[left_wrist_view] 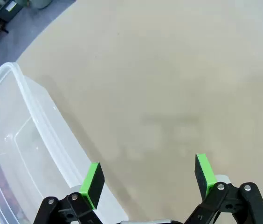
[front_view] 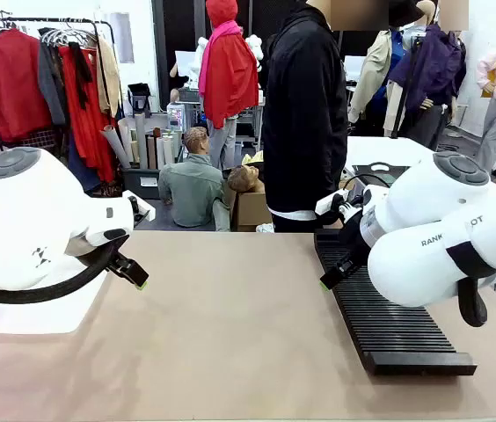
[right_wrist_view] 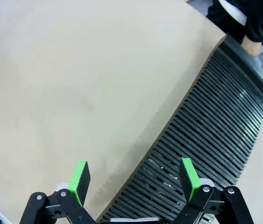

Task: Sort PCBs into racks and boxes based on the side picked up.
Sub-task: Pick up the Blank PCB handed by the Human.

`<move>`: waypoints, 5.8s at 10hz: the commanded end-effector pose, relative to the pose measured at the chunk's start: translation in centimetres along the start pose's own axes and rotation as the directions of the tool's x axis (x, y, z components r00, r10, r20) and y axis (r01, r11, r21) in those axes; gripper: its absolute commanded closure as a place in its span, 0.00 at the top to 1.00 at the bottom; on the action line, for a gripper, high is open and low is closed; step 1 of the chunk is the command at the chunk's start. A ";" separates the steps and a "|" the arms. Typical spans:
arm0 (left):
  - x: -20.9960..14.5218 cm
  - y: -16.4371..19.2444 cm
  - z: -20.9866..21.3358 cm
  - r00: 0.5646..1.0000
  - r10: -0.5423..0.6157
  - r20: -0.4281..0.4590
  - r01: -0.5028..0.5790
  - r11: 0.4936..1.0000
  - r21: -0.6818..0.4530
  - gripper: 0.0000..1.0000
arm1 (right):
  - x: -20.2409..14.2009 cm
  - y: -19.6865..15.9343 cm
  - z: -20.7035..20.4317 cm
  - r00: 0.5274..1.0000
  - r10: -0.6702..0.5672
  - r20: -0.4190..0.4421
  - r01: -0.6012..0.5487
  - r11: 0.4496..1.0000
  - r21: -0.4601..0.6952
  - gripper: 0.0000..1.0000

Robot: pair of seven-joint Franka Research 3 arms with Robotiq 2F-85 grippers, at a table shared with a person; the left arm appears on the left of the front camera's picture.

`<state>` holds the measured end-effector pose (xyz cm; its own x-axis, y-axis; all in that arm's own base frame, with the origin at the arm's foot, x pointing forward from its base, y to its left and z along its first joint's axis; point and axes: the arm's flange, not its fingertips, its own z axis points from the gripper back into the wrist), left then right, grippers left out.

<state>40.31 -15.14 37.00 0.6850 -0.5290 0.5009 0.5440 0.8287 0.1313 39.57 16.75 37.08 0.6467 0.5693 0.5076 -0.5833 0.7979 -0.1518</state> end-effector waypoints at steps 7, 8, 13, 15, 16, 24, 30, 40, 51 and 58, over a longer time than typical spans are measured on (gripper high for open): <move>0.0 0.0 0.0 1.000 0.000 0.000 0.000 1.000 0.000 1.00 | 0.0 0.0 0.0 1.000 0.000 0.000 0.000 1.000 0.000 1.00; 0.0 0.0 0.0 1.000 0.000 0.000 0.000 1.000 0.000 1.00 | 0.0 0.0 0.0 1.000 0.000 0.000 0.000 1.000 0.000 1.00; 0.3 0.8 1.3 0.999 0.036 0.004 -0.036 0.997 -0.064 1.00 | 0.4 -0.6 0.9 1.000 -0.003 0.000 0.003 1.000 0.015 1.00; 1.3 2.7 3.0 0.998 0.065 0.000 -0.064 0.994 -0.093 1.00 | 1.7 -2.4 2.3 0.999 -0.036 0.000 0.036 0.999 0.040 1.00; 1.7 3.5 3.7 0.997 0.073 -0.008 -0.074 0.990 -0.117 1.00 | 2.5 -3.5 2.8 0.999 -0.037 -0.021 0.038 0.998 0.053 1.00; 0.8 14.8 12.3 0.977 0.200 0.073 -0.144 0.873 -0.466 1.00 | 5.4 -14.4 9.7 0.965 -0.263 0.013 0.241 0.900 0.364 1.00; -3.4 19.7 17.0 0.955 0.227 0.192 -0.063 0.787 -0.614 1.00 | -0.2 -20.5 14.6 0.935 -0.346 0.080 0.261 0.822 0.507 1.00; -6.2 22.2 18.3 0.922 0.303 0.239 -0.017 0.651 -0.759 1.00 | -5.8 -24.4 17.3 0.847 -0.485 0.217 0.231 0.705 0.670 1.00; -6.7 21.9 18.3 0.933 0.296 0.203 -0.034 0.636 -0.771 1.00 | -6.0 -24.1 17.1 0.854 -0.491 0.172 0.249 0.677 0.693 1.00; -6.7 21.9 18.3 0.933 0.296 0.203 -0.034 0.636 -0.771 1.00 | -6.0 -24.1 17.1 0.854 -0.491 0.172 0.249 0.677 0.693 1.00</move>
<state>38.85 9.88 52.20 0.7065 -0.2174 0.6735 0.6913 0.4155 -0.5911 41.45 -9.34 52.21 0.7590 0.0646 0.6479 -0.5683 0.5515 0.6107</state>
